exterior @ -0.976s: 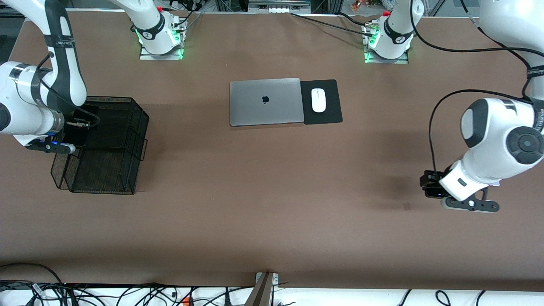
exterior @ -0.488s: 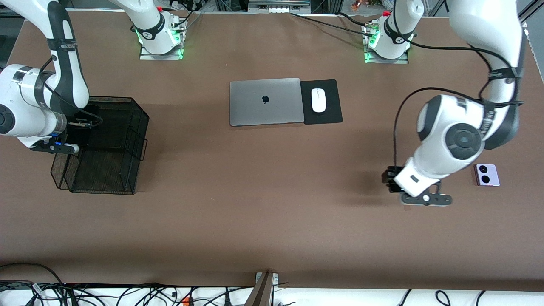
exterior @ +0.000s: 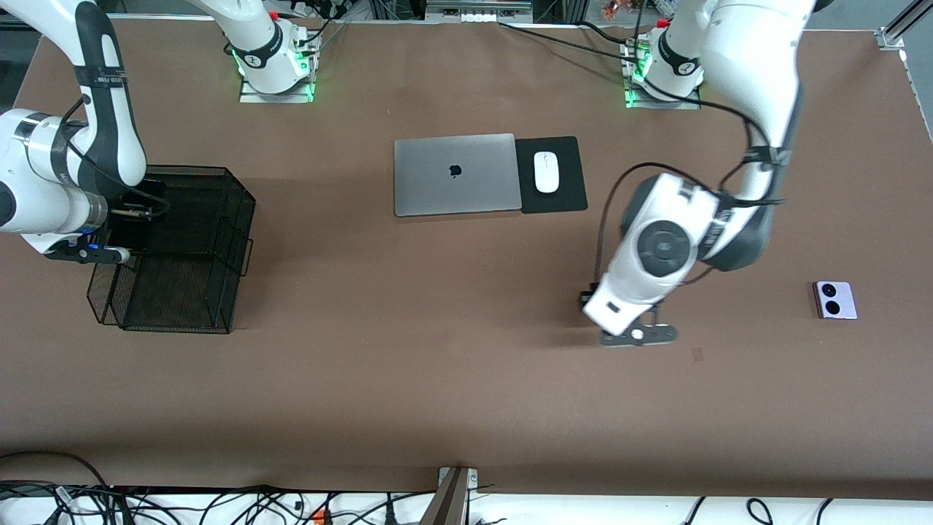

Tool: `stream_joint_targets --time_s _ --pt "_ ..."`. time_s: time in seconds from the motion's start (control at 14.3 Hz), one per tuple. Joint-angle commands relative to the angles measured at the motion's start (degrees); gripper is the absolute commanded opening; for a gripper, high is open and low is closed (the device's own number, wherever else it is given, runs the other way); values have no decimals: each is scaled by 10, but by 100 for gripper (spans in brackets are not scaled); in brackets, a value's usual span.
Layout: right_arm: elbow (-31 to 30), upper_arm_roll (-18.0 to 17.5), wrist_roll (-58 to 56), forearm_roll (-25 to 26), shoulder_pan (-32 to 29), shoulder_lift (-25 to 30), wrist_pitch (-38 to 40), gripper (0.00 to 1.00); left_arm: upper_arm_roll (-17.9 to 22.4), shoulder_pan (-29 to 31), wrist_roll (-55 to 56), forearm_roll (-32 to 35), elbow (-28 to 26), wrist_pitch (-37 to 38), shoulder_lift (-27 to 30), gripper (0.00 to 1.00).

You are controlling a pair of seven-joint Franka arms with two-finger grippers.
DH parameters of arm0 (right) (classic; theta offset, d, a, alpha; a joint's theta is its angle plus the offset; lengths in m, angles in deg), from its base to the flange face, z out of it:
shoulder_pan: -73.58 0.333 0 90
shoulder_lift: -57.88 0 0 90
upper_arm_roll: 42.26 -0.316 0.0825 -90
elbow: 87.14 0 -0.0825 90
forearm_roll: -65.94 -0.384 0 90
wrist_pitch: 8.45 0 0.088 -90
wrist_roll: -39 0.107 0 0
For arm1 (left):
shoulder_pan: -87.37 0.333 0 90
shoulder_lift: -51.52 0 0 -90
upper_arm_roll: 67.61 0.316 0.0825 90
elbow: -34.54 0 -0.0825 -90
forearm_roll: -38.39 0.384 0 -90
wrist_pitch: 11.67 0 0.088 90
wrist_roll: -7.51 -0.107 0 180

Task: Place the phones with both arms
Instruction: 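Open the right gripper while the left gripper carries the flip phone toward the laptop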

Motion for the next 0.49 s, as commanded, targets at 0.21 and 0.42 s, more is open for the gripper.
stream_joint_targets --time_s 0.21,0.42 --pt "49 -4 -12 -24 1 0 11 100 10 -89 92 -6 128 5 -91 27" --pt "76 -8 -12 -24 4 0 19 100 10 -125 129 -6 157 3 -121 27"
